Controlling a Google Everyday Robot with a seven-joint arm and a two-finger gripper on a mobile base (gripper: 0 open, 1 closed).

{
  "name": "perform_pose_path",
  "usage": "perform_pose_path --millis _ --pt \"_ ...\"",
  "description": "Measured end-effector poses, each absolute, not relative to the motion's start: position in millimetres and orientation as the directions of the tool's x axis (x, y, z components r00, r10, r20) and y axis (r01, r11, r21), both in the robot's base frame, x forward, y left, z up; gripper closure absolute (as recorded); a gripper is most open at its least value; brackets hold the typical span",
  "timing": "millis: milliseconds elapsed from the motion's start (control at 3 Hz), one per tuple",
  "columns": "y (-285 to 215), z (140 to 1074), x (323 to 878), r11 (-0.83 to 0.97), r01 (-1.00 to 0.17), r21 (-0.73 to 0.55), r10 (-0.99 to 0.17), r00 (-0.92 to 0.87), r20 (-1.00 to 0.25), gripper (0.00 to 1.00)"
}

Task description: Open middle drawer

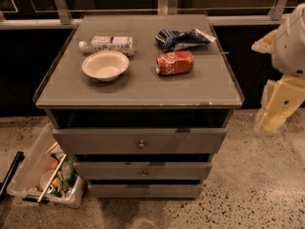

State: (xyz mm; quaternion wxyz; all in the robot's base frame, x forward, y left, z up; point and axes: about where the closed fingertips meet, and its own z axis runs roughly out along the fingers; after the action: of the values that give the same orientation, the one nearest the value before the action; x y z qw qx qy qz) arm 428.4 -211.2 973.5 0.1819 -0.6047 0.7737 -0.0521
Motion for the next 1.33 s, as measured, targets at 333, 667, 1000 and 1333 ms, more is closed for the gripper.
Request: perform_pose_path --millis 333,667,1000,1333 --pt "-212 938 413 0.232 -0.925 -0.3 -0.961 -0.169 -0.219 0.0" --pt "-218 897 398 0.188 -0.929 -0.318 -0.963 -0.11 -0.248 0.0" --pt "-218 890 400 0.136 -0.931 -0.34 -0.97 -0.056 -0.236 0.0" --pt "-218 890 400 0.136 -0.93 -0.34 -0.97 -0.055 -0.236 0.0"
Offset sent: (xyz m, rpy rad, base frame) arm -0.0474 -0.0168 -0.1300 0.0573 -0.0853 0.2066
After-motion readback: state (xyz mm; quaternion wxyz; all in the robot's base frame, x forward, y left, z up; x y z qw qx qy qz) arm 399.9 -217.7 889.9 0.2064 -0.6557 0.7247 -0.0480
